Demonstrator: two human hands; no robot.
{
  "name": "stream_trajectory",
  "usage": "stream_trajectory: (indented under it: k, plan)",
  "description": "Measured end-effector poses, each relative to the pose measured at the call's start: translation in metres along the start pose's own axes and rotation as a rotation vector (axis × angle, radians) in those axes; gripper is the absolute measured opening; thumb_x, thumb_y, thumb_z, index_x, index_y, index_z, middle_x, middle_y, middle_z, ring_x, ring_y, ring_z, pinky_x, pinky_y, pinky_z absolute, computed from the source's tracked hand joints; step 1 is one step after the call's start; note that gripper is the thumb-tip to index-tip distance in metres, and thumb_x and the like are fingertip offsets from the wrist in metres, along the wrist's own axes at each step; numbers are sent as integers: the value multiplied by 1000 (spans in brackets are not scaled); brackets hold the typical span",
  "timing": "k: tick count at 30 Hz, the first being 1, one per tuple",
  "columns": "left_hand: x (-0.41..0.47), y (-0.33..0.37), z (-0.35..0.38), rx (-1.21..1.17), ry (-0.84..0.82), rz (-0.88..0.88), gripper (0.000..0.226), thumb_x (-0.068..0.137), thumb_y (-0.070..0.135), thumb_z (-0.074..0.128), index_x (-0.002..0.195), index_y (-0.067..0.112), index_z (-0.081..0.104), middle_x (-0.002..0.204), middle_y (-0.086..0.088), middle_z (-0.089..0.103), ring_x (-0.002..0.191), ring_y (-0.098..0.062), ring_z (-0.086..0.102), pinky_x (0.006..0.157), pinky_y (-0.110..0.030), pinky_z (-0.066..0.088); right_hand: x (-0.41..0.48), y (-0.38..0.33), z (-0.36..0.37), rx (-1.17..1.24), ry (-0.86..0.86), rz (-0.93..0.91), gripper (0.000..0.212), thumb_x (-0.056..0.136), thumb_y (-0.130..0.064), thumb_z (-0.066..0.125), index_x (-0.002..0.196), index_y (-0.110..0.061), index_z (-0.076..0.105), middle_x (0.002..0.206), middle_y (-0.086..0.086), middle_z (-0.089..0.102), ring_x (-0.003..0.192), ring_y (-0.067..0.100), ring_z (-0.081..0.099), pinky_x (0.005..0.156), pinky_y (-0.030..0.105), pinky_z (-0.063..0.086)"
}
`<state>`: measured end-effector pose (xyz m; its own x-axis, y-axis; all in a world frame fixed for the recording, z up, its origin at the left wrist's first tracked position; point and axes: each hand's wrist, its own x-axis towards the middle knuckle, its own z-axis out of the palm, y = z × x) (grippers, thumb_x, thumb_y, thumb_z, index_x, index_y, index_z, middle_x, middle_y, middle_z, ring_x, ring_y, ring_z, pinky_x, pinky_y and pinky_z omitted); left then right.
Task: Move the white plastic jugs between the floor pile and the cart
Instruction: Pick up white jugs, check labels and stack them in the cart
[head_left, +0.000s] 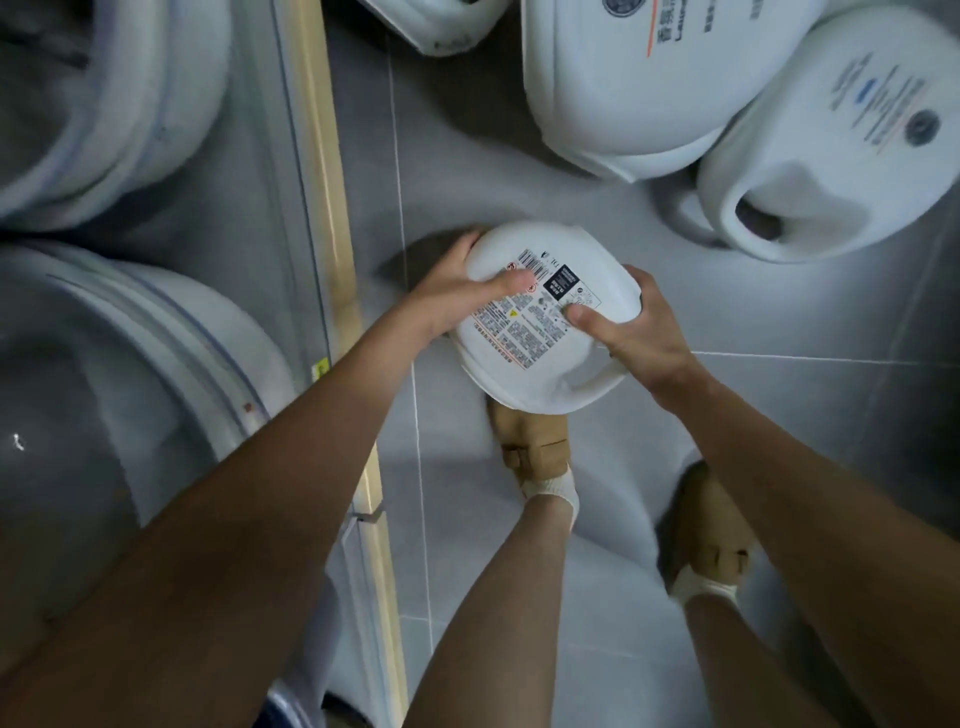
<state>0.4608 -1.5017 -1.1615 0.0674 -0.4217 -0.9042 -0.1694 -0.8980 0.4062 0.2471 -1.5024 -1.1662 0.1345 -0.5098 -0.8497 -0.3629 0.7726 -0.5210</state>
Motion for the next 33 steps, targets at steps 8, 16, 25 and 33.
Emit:
stream_trajectory:
  k: [8, 16, 25, 33]
  plan:
    - [-148, 27, 32, -241, 78, 13, 67, 78, 31, 78, 134, 24, 43, 113, 6, 60, 98, -8, 60, 74, -16, 51, -116, -69, -54, -250, -80, -56, 69, 71, -32, 85, 127, -22, 46, 105, -12, 59, 91, 0, 58, 72, 15, 48]
    - [-317, 67, 61, -441, 215, 122, 80, 72, 42, 81, 138, 24, 40, 116, 6, 62, 101, -10, 63, 80, -27, 54, -255, -156, -98, -429, -197, -204, 65, 73, -28, 83, 123, -28, 41, 100, -18, 57, 87, -3, 57, 63, 6, 46]
    - [-517, 56, 99, -582, 449, 219, 117, 51, 68, 76, 149, 34, 22, 143, 8, 46, 121, -11, 52, 102, -36, 44, -428, -203, -109, -606, -388, -389, 64, 74, -31, 81, 125, -27, 42, 102, -15, 59, 88, 2, 60, 65, 15, 51]
    - [-675, -16, 147, -804, 642, 235, 96, 71, 48, 78, 148, 29, 24, 130, 7, 54, 104, -2, 60, 81, -23, 53, -555, -190, -68, -849, -658, -482, 63, 70, -30, 85, 123, -25, 51, 110, -4, 66, 102, 13, 63, 83, 30, 54]
